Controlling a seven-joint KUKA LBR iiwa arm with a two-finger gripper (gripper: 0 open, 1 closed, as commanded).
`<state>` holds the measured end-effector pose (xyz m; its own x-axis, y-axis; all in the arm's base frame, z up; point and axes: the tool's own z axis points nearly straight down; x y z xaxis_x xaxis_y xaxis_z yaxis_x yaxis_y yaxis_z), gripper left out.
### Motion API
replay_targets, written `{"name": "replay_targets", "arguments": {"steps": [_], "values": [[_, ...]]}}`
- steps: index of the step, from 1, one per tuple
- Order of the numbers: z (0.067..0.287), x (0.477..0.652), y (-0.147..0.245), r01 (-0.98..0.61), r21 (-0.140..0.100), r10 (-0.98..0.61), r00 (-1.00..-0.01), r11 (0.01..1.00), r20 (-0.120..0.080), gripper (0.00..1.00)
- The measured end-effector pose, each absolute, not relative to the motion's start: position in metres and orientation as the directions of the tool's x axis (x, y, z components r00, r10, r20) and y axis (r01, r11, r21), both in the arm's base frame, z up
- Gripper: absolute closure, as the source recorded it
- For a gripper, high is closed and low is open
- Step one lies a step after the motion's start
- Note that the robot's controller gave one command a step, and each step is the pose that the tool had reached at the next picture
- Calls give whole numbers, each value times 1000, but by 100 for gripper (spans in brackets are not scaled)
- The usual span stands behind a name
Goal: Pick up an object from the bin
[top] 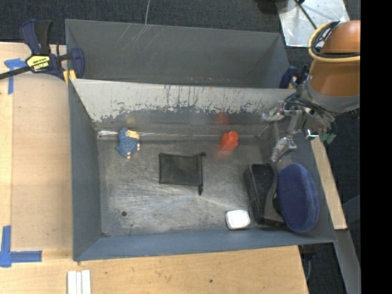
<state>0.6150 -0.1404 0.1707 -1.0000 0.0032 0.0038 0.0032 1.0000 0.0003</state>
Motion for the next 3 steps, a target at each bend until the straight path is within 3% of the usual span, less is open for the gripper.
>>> {"name": "replay_targets", "arguments": {"steps": [1,2,3], "values": [[111,622,-102,-19,-3,-19,-999,1000,-25,0],[89,621,-18,-169,3,-169,-986,986,-2,0],[83,615,54,-376,3,-376,-927,927,-1,0]]}}
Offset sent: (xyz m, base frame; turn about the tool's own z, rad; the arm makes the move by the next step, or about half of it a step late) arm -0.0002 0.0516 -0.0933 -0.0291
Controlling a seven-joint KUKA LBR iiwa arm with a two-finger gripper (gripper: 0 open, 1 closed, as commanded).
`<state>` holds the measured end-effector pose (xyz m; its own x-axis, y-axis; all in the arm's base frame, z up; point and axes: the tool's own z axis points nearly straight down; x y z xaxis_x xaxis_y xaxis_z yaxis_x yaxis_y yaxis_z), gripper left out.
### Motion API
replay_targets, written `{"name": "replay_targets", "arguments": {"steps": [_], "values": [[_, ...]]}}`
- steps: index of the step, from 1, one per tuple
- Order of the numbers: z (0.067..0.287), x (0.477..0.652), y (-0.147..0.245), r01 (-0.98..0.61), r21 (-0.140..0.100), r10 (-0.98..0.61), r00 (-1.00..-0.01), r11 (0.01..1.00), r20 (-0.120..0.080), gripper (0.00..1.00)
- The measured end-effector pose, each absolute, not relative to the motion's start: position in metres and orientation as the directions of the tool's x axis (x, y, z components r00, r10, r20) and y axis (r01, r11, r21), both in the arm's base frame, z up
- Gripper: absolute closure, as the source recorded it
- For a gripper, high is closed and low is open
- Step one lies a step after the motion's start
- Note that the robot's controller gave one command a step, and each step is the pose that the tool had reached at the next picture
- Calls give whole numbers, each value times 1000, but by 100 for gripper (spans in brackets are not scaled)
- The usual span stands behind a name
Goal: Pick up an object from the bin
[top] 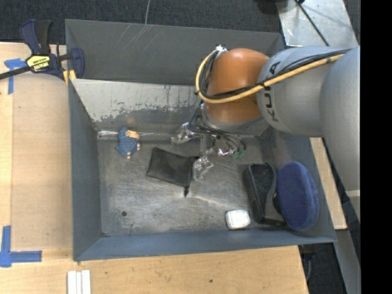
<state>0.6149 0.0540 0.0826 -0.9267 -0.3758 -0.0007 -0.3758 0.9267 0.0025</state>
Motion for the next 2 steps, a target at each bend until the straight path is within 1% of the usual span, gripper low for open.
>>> {"name": "replay_targets", "arguments": {"steps": [1,2], "values": [[84,616,51,-373,0,-373,-928,928,-3,100],[210,602,70,-393,-3,-393,-919,920,-12,100]]}}
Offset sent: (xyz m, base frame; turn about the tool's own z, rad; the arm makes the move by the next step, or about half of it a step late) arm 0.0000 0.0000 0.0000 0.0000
